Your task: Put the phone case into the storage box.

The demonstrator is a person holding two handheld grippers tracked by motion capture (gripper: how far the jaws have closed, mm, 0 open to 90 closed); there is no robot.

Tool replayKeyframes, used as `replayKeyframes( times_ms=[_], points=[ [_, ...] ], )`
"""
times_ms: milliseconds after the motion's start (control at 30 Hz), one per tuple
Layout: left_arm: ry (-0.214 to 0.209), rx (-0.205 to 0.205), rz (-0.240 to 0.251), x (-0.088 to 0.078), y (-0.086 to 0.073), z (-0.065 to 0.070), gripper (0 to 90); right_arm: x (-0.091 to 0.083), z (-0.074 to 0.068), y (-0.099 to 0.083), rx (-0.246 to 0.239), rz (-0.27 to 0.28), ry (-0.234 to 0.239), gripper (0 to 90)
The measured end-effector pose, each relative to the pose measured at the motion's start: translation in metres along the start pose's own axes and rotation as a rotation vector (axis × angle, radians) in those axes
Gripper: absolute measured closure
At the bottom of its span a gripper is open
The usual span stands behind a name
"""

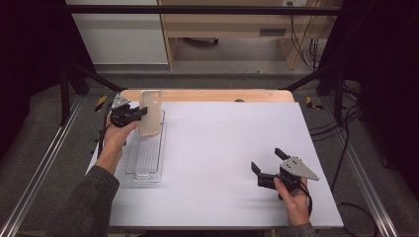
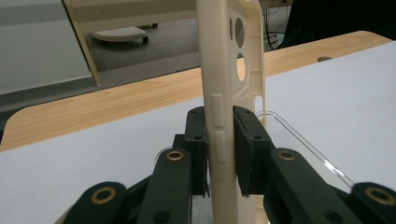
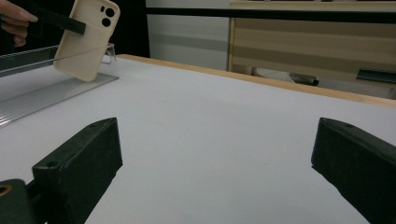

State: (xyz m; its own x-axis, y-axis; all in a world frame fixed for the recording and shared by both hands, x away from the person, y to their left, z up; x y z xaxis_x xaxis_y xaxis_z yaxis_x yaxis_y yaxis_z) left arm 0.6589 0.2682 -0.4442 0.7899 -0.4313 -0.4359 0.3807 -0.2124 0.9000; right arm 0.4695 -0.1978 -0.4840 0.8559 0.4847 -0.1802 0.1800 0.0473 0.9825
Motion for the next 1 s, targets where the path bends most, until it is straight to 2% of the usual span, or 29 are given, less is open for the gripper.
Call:
replayKeyframes(
  times_ms=[300,367,433,567,633,833,1000],
  points=[
    [0.024,0.006,-0.002,0.000,0.000,-0.002,73.0,0.000,0.000,0.000,0.001,-0.001,0.000,1.9],
    [0.048,0.015,-0.003,0.000,0.000,-0.003,66.1,0.000,0.000,0.000,0.001,-0.002,0.001,1.9],
    [0.073,0.003,0.007,-0.001,0.001,-0.006,52.9,0.000,0.000,0.000,0.001,-0.001,0.002,1.9],
    [0.112,-0.001,0.019,-0.004,0.003,-0.009,35.6,0.000,0.000,0.000,0.001,0.001,0.003,1.9],
    [0.112,-0.001,0.032,-0.006,0.005,-0.009,27.6,0.000,0.000,0.000,0.001,0.001,0.003,1.9],
    [0.102,-0.019,0.044,-0.011,0.009,-0.007,16.6,0.000,-0.001,0.000,0.002,0.002,0.005,1.9],
    [0.094,-0.025,0.055,-0.015,0.012,-0.003,11.3,0.000,-0.001,0.000,0.001,0.001,0.006,1.9]
  ],
)
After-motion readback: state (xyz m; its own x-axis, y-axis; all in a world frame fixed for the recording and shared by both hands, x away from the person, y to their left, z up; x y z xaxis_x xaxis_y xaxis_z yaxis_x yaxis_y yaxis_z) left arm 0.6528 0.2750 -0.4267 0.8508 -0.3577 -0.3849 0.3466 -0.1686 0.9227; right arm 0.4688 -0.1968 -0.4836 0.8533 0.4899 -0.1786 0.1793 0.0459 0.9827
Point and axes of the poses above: each handheld gripper's, and its own axes: x roughly forward along the jaws, y roughly out of its top, z roughly to its right, the point moved 5 cm from there along x, roughly forward along the jaws, and after that the axes turned 1 degree about x, right-handed, at the moved point
